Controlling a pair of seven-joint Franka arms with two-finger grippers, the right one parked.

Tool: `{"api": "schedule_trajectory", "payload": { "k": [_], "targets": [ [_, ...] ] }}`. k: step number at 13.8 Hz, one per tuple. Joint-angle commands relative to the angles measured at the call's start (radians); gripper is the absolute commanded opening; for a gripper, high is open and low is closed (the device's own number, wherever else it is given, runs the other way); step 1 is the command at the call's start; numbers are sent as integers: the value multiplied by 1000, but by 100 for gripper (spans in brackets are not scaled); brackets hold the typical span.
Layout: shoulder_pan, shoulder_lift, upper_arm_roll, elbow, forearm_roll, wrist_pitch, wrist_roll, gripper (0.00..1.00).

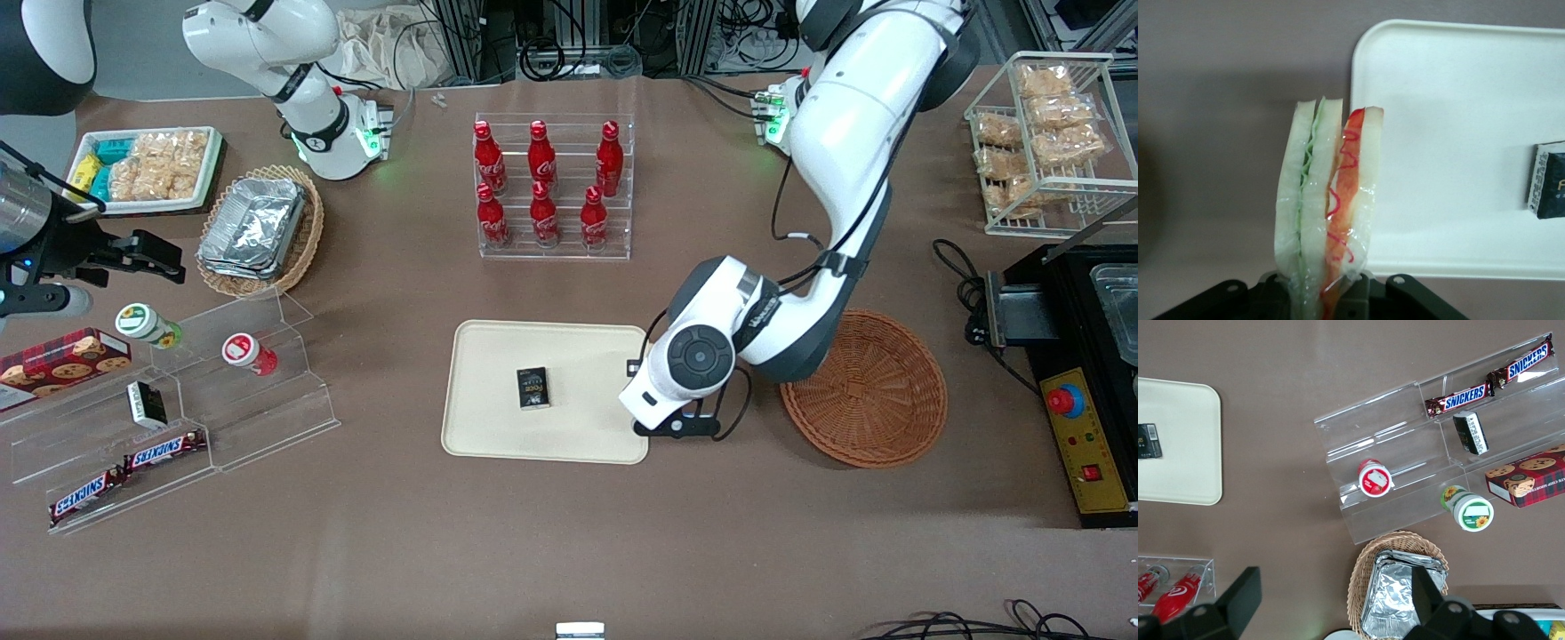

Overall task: Place sandwich from basket to tray
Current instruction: 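Carry the held sandwich with the left gripper over the cream tray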

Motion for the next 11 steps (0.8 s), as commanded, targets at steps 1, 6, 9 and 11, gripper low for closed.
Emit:
{"api": "schedule_trajectory", "payload": {
  "k": [1,6,9,11],
  "targets": [
    [-45,65,6,63,-4,30,-7,0],
    [-106,158,16,133,8,87,-55,0],
    [-113,177,36,135,8,125,-64,0],
    [-110,177,45,135,8,125,-66,0]
  ]
}}
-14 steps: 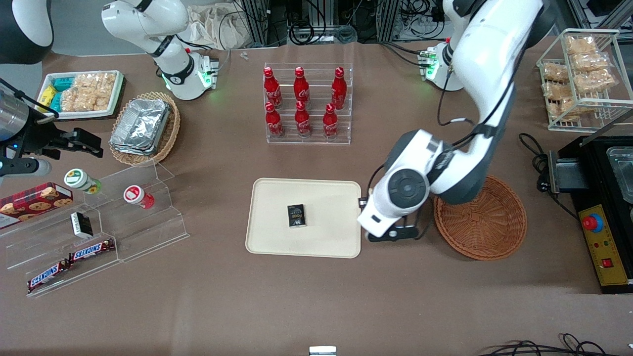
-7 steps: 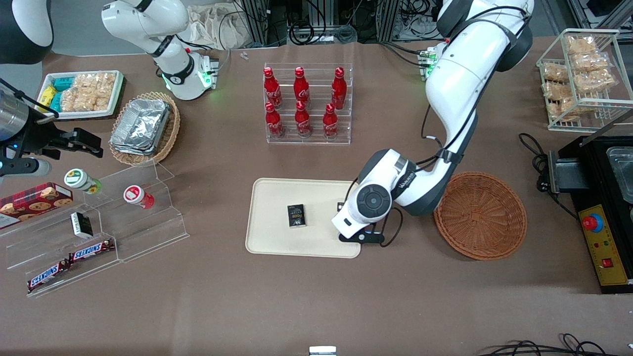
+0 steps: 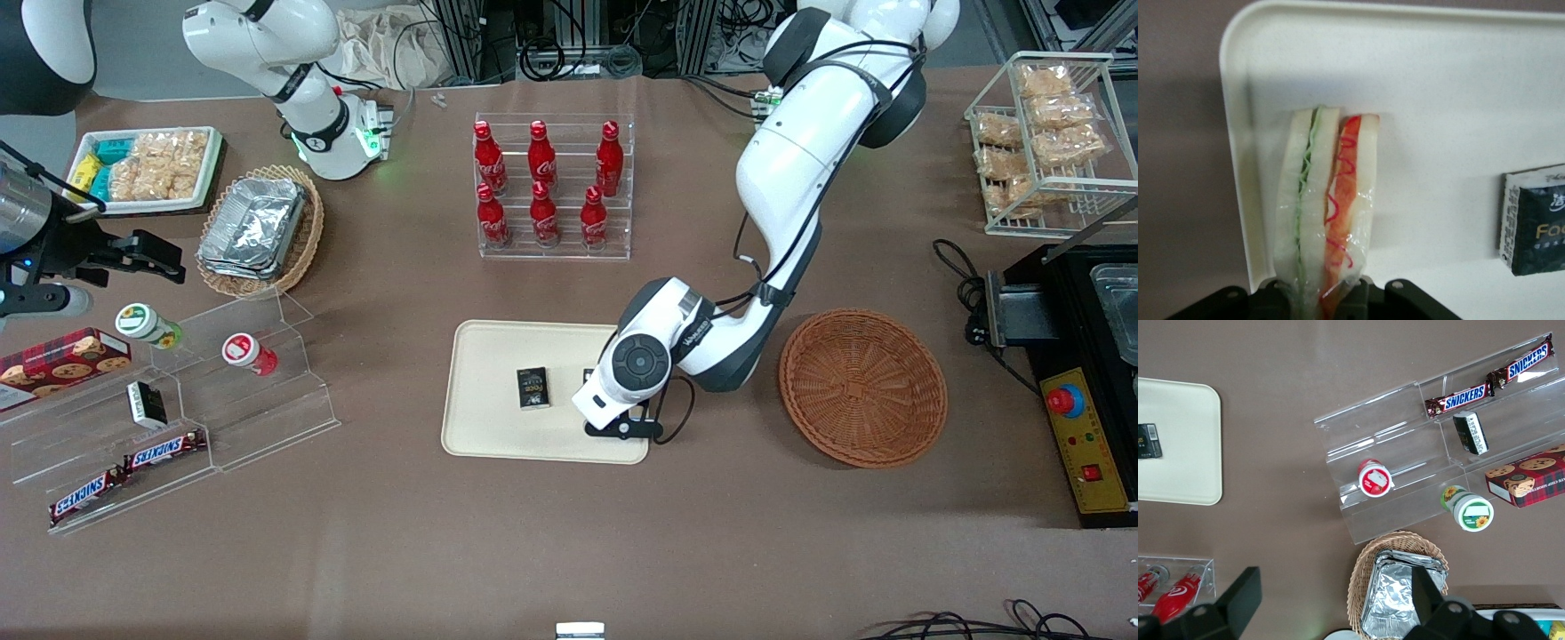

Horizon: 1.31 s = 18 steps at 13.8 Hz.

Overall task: Place sandwich from basket to tray
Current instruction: 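Carry the held sandwich with the left gripper over the cream tray, then lower the sandwich onto the tray beside the black box and open the left gripper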

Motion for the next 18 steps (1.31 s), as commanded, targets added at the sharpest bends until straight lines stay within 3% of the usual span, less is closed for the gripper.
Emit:
{"api": "schedule_trajectory", "payload": {
  "k": [1,6,7,9,18],
  "targets": [
    [-10,22,19,36,8,-2,-19,0],
    [-10,24,21,32,9,8,-19,0],
    [-10,24,21,30,9,8,-21,7],
    [-6,22,21,29,8,8,-25,99],
    [2,-47,62,30,-6,-29,-41,100]
  ]
}}
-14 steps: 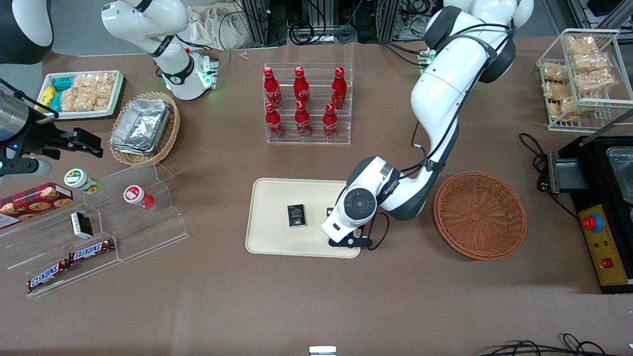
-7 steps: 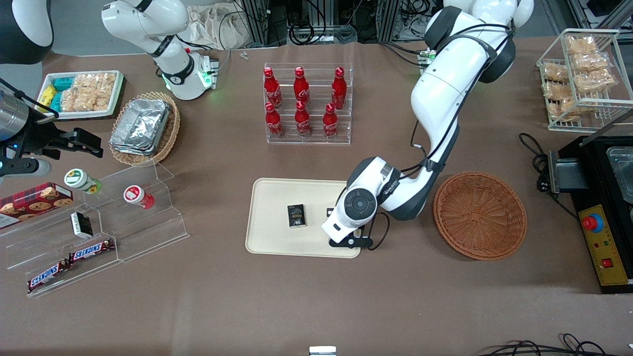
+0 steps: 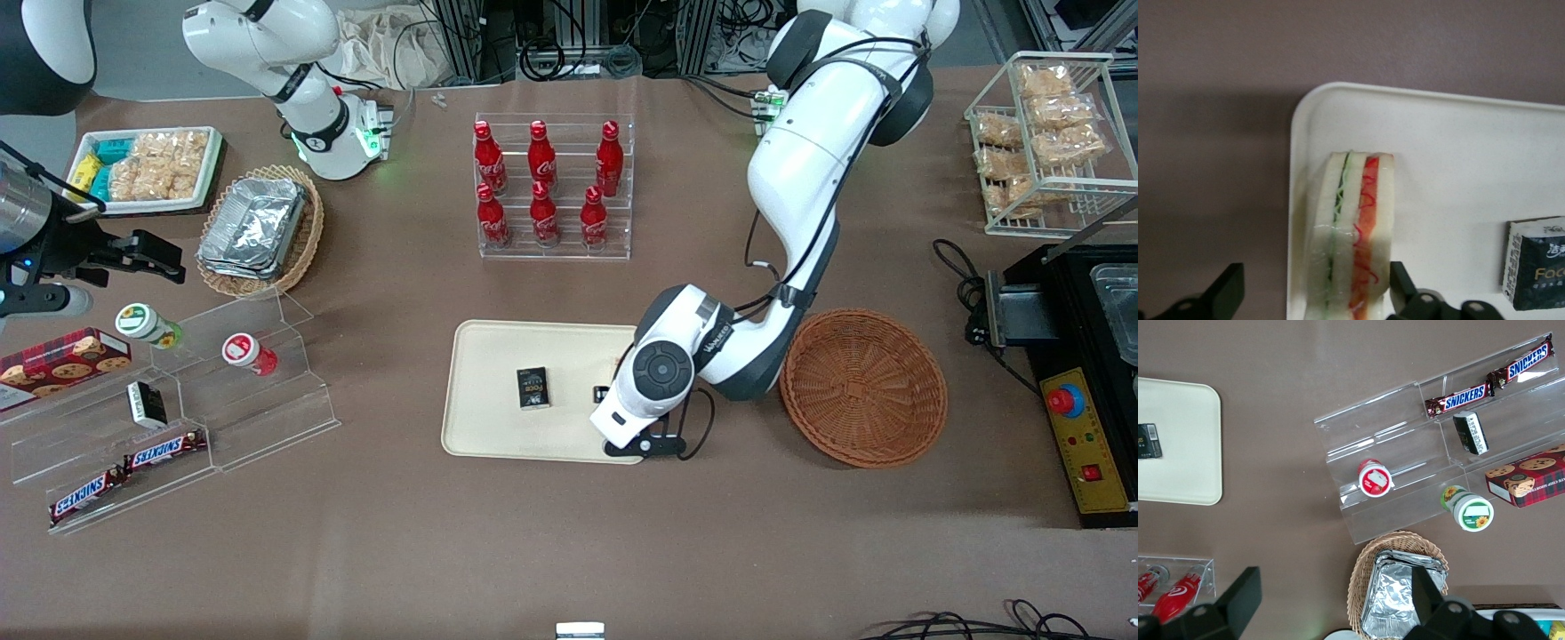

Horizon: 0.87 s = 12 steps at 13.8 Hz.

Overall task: Place sandwich from basket to tray
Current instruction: 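Lower the sandwich onto the tray beside the black box and open the left gripper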

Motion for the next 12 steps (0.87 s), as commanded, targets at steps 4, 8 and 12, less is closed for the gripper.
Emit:
{"api": "schedule_trajectory", "payload": {
  "k": [4,8,12],
  "targets": [
    [-6,-24,9,0,-4,-30,-20,100],
    [-4,-39,12,0,-4,-64,-12,100],
    [-6,-136,96,-2,-7,-171,37,100]
  ]
}}
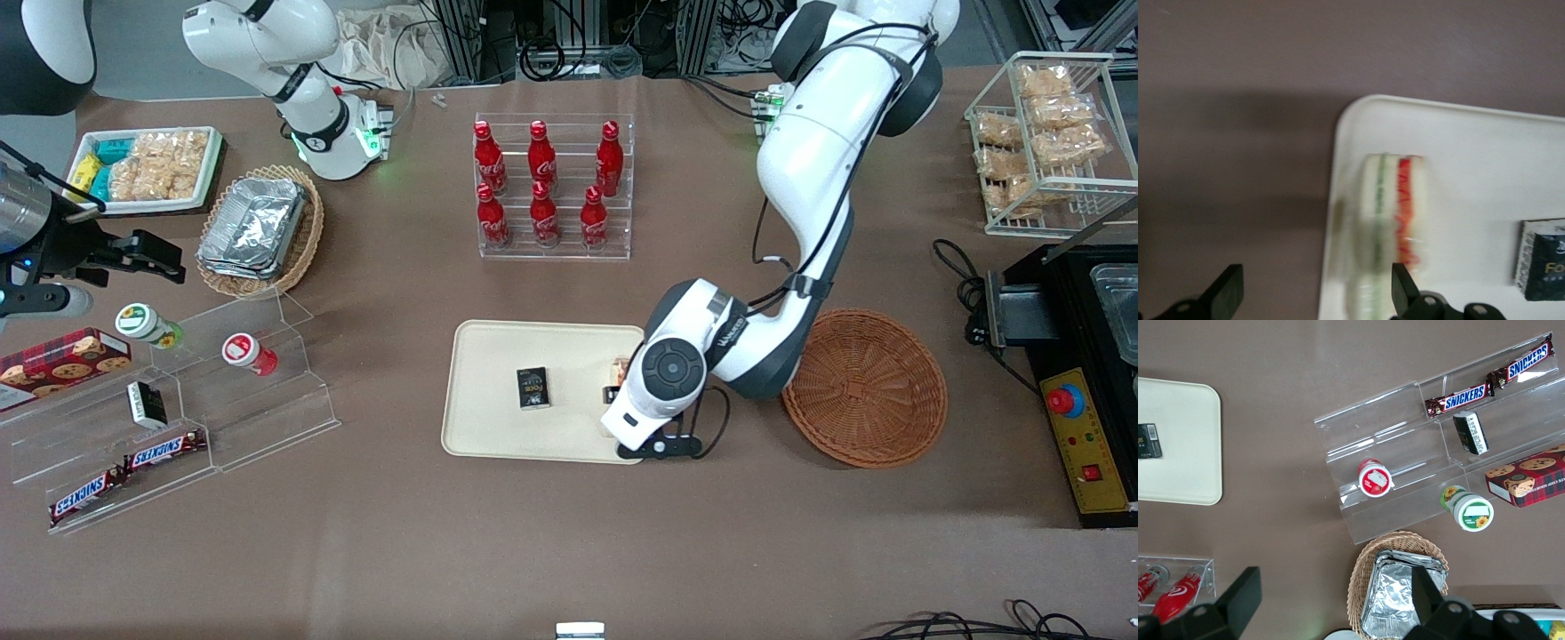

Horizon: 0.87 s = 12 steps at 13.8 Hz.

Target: Place sandwich from basket to tray

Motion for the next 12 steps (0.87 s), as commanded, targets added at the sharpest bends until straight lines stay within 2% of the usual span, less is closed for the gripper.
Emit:
{"api": "schedule_trajectory", "payload": {
  "k": [1,3,5,6,9,12],
  "targets": [
    [-2,-96,38,-10,-6,-107,71,100],
    [0,-148,77,-11,-11,-141,140,100],
    [0,-206,133,-30,-46,-189,237,100],
    [0,-261,177,-72,-70,-206,325,100],
    [-2,-477,346,-291,-216,-201,553,100],
    [-3,-628,467,-457,-220,-186,760,100]
  ]
}}
